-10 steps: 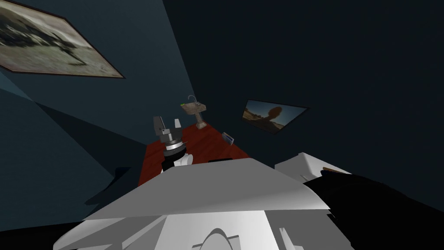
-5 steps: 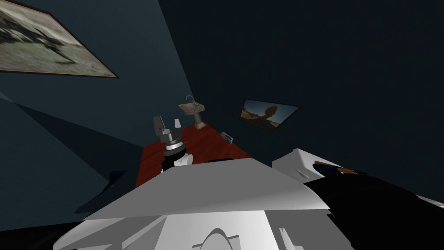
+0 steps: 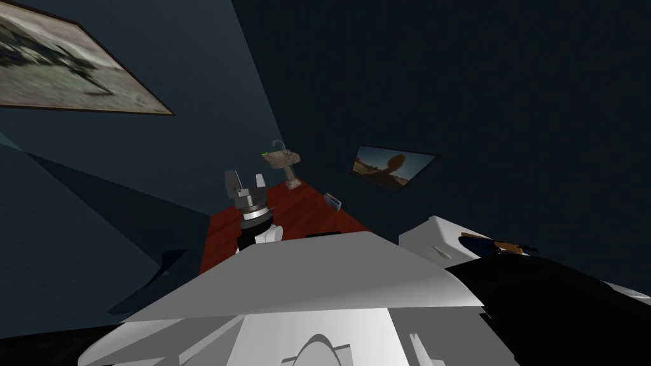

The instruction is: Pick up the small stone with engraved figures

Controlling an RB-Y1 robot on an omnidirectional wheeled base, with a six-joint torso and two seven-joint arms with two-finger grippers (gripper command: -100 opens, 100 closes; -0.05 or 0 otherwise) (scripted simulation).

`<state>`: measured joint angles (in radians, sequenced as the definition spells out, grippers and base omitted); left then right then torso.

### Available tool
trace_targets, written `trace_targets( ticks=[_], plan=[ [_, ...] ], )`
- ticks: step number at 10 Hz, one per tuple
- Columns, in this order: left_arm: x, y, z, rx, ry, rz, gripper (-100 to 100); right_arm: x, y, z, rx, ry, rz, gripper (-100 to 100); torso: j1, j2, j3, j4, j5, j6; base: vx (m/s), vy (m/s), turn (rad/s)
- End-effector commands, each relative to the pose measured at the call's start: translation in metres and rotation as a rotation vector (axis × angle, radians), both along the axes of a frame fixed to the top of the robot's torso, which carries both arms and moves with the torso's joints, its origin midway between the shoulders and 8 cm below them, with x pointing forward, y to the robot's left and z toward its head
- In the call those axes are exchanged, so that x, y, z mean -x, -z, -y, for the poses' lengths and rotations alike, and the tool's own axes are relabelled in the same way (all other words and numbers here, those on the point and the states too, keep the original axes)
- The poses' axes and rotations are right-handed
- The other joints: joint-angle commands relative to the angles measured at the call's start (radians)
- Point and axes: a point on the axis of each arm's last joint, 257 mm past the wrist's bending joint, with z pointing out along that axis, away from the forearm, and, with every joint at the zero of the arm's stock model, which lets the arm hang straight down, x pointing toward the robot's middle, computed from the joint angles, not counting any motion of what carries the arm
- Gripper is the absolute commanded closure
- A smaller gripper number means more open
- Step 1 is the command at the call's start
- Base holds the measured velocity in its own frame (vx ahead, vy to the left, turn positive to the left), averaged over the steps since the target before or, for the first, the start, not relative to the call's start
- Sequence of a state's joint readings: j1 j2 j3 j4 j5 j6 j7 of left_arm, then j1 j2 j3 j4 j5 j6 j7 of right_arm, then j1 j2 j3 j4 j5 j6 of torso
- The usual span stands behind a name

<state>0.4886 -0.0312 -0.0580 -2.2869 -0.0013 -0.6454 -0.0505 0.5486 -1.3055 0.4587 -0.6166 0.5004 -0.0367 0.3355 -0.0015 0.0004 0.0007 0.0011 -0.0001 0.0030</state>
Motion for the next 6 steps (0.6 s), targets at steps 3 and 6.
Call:
trace_targets(
  ticks=[3,6],
  plan=[
    [0.0,0.0,0.0,0.0,0.0,0.0,0,0.0,-0.001,0.001,0.003,0.0,0.0,100,0.0,0.0,0.0,0.0,-0.001,0.0,0.0,-0.002,0.001],
    [0.0,0.0,0.0,0.0,0.0,0.0,0,0.019,0.013,-0.012,-0.023,0.011,-0.01,100,0.0,-0.001,-0.001,0.0,-0.003,0.0,0.023,-0.009,0.053]
  ],
)
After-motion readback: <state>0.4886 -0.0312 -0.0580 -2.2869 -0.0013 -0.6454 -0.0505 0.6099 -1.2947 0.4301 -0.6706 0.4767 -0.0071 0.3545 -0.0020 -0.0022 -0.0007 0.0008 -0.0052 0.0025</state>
